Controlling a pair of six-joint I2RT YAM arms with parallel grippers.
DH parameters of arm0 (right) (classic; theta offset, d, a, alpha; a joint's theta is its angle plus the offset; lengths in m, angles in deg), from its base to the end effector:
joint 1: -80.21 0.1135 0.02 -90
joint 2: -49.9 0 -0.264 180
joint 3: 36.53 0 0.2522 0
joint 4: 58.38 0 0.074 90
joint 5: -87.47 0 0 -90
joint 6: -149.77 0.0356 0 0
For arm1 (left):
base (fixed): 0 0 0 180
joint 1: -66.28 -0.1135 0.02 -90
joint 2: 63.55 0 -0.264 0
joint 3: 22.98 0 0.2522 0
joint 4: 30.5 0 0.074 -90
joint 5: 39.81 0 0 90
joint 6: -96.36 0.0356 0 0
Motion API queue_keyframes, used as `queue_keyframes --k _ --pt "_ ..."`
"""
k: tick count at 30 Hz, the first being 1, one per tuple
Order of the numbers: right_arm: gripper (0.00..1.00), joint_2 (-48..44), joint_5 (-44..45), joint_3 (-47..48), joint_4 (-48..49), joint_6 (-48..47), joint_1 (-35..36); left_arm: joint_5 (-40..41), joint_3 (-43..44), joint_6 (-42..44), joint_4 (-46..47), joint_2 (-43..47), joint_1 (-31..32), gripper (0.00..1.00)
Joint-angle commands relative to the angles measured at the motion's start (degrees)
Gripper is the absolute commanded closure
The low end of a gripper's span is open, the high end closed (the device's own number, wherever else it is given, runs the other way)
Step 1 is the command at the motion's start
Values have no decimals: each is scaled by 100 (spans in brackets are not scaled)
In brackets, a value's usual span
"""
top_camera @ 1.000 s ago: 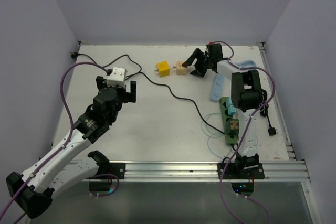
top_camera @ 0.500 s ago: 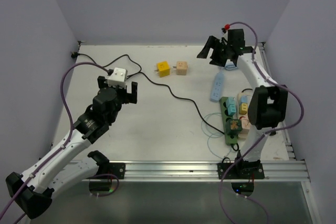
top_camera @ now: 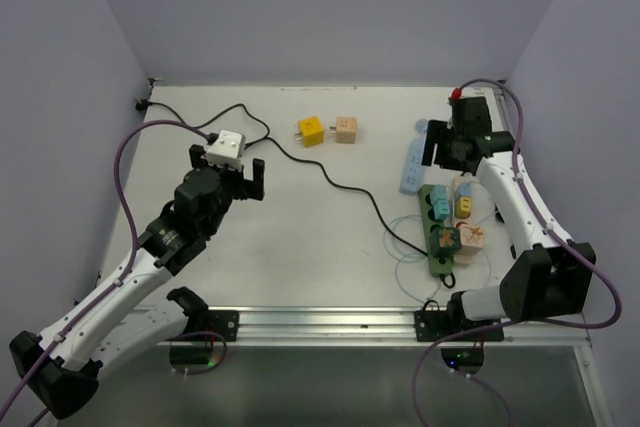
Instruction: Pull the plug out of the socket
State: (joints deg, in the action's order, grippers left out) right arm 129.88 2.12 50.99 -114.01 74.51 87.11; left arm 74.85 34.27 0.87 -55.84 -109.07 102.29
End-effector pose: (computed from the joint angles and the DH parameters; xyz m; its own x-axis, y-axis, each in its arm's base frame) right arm 0.2954 0.0328 0.3251 -0.7313 0.1670 -0.6613 0.1242 0.9860 0.1116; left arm 0.1586 -0.0969 0.3281 -0.2092 0.0446 -0.9769 0.1871 0.9823 0.0047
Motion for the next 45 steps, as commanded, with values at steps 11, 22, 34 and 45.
queue_keyframes --k 11,22,34,45 --pt "34 -71 538 -1126 451 -209 -13 -146 108 -101 155 -115 134 0" --pt "35 553 239 -1399 917 -94 -127 -129 99 -101 155 -133 152 0" --pt "48 1019 107 -1408 1023 -121 -171 -102 90 -74 155 -150 143 0" --pt "58 1124 89 -1259 768 -191 -171 -94 90 -66 147 -159 143 0"
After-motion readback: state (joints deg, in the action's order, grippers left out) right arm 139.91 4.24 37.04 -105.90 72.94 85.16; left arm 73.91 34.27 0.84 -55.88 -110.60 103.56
